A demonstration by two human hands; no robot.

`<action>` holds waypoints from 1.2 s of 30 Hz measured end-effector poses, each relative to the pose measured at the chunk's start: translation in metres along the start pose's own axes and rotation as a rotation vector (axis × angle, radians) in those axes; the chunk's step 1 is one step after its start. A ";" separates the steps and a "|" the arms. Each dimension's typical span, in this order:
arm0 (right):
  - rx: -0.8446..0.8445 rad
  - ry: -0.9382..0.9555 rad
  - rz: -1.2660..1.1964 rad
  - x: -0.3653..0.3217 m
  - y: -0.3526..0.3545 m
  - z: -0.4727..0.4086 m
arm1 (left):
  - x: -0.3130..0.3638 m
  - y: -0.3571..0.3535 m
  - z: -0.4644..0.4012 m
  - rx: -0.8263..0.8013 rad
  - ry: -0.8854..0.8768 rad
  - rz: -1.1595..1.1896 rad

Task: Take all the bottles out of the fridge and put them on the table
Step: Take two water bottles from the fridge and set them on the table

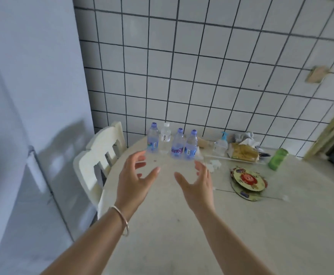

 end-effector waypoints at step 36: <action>-0.094 0.228 -0.045 -0.233 -0.180 0.432 | 0.026 0.390 0.297 0.181 -0.096 -0.020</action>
Point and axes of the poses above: each hand's wrist, its own z-axis away from the middle knuckle, its own y-axis out of the back of the hand, x = y × z, the point moved 5 cm from there along -z, towards the middle knuckle, and after that the axes turned 7 degrees about -x, right-handed, at the moved point
